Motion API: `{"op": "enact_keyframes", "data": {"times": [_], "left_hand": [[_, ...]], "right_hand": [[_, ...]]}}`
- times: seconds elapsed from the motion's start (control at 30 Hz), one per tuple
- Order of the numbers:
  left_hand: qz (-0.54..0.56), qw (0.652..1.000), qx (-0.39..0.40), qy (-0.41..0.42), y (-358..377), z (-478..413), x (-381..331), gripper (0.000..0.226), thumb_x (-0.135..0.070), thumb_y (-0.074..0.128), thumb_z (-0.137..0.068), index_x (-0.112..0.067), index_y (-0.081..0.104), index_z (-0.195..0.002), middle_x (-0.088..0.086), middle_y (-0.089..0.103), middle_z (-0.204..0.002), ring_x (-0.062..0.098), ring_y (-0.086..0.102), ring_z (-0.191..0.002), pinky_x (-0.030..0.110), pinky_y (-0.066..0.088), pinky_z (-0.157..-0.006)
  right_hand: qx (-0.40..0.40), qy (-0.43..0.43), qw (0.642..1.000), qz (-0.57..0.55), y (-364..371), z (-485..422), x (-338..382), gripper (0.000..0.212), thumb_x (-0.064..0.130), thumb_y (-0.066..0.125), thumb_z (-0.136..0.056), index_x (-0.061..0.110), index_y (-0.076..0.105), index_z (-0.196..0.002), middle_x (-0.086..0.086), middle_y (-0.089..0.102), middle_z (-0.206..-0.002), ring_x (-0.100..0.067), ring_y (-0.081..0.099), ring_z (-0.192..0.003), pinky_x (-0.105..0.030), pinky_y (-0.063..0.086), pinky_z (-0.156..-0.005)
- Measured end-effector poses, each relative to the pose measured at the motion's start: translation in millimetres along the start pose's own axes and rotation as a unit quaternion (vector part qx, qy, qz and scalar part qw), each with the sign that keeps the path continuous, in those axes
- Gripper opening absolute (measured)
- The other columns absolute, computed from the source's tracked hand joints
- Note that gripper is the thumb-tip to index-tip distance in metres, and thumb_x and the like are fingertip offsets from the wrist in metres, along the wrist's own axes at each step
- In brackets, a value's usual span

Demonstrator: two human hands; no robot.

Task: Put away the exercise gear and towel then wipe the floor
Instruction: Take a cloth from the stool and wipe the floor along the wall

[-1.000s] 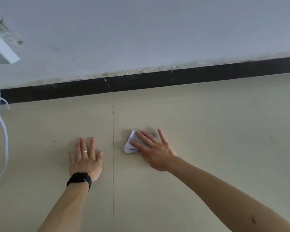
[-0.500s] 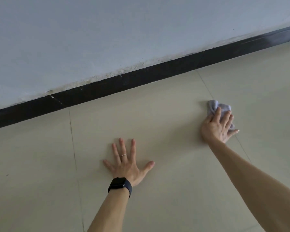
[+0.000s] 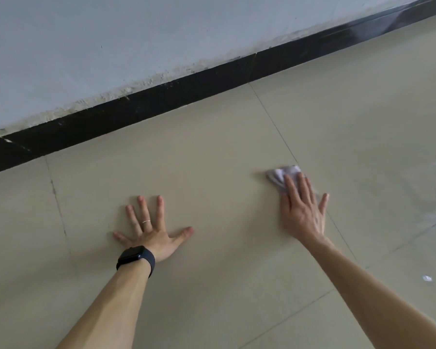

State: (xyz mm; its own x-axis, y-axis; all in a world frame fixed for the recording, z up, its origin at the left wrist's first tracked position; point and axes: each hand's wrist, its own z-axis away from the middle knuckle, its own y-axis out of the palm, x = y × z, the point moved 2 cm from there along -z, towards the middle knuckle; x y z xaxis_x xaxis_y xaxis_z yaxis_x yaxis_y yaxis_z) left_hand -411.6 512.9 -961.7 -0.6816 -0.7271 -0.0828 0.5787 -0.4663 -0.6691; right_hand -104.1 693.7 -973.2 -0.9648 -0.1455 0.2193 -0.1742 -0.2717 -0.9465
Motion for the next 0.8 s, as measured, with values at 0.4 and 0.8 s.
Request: {"op": "enact_keyframes", "data": {"times": [0.4, 0.8], "left_hand": [[-0.109, 0.918, -0.260, 0.279, 57.3, 31.5, -13.3, 0.061, -0.031, 0.056, -0.095, -0.029, 0.034, -0.152, 0.007, 0.016, -0.163, 0.042, 0.027, -0.144, 0.076, 0.027, -0.099], [-0.146, 0.927, -0.185, 0.291, 95.4, 66.8, 16.2, 0.061, -0.055, 0.032, -0.089, -0.038, 0.038, -0.148, 0.008, 0.016, -0.163, 0.031, 0.031, -0.144, 0.068, 0.033, -0.100]], "right_hand": [[0.063, -0.271, 0.958, 0.065, 52.6, 207.7, 5.6, 0.061, 0.036, 0.044, -0.102, 0.038, 0.015, -0.156, -0.001, 0.010, -0.166, -0.023, 0.009, -0.153, -0.057, 0.011, -0.119], [0.031, 0.174, 0.983, -0.043, 30.5, 175.6, -34.1, 0.059, 0.044, 0.018, -0.104, 0.033, -0.007, -0.157, -0.009, -0.015, -0.165, -0.022, -0.018, -0.151, -0.050, -0.011, -0.121]]}}
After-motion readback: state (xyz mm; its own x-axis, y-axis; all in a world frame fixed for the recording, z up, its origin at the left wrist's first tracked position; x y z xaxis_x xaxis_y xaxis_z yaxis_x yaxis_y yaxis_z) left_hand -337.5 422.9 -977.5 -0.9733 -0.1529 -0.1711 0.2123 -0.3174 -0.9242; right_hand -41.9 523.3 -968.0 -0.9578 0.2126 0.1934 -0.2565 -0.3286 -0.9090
